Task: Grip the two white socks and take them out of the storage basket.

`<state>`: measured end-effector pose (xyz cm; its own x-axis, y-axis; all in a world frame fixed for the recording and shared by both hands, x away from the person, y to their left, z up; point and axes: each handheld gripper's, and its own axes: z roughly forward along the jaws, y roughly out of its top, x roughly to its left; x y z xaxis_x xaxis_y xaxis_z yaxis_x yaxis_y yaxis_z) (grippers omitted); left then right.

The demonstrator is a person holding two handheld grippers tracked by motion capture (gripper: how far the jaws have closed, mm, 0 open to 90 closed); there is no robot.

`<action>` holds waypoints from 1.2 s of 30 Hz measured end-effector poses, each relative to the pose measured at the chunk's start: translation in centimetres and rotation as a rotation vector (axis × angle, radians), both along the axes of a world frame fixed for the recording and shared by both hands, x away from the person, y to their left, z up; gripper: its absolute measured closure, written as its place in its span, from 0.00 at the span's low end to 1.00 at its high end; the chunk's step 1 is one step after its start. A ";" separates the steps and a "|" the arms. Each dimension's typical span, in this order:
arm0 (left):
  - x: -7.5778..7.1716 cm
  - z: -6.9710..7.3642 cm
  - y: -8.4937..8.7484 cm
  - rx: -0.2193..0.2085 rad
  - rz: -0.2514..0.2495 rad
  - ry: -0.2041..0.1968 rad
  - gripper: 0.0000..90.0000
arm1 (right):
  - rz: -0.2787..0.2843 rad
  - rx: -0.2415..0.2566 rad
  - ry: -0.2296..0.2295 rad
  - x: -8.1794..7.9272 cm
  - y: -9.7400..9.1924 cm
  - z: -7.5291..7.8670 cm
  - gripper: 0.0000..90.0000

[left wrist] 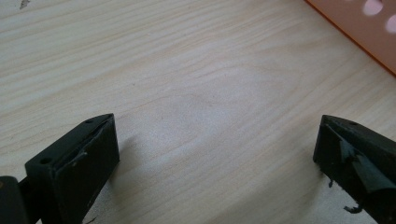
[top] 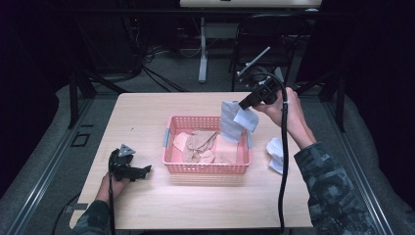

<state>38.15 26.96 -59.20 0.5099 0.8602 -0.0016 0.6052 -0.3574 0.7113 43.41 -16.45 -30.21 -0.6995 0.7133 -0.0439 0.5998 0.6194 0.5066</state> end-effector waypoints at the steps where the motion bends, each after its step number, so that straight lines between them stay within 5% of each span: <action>1: 0.0 0.0 0.0 0.000 0.000 0.000 0.00 | -0.003 0.002 -0.004 0.0 -0.2 0.1 0.93; 27: 0.0 0.0 0.0 0.001 0.000 0.000 0.00 | -0.122 0.051 -0.064 -1.5 -7.2 2.6 0.93; 36: 0.0 0.0 0.0 0.001 0.000 0.000 0.00 | -0.205 0.037 -0.056 -1.3 -10.7 1.1 0.93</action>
<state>38.15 26.96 -59.20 0.5102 0.8601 -0.0010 0.6050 -0.3580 0.7112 42.09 -27.11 -29.07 -0.5366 0.8424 -0.0495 0.6820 0.4675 0.5625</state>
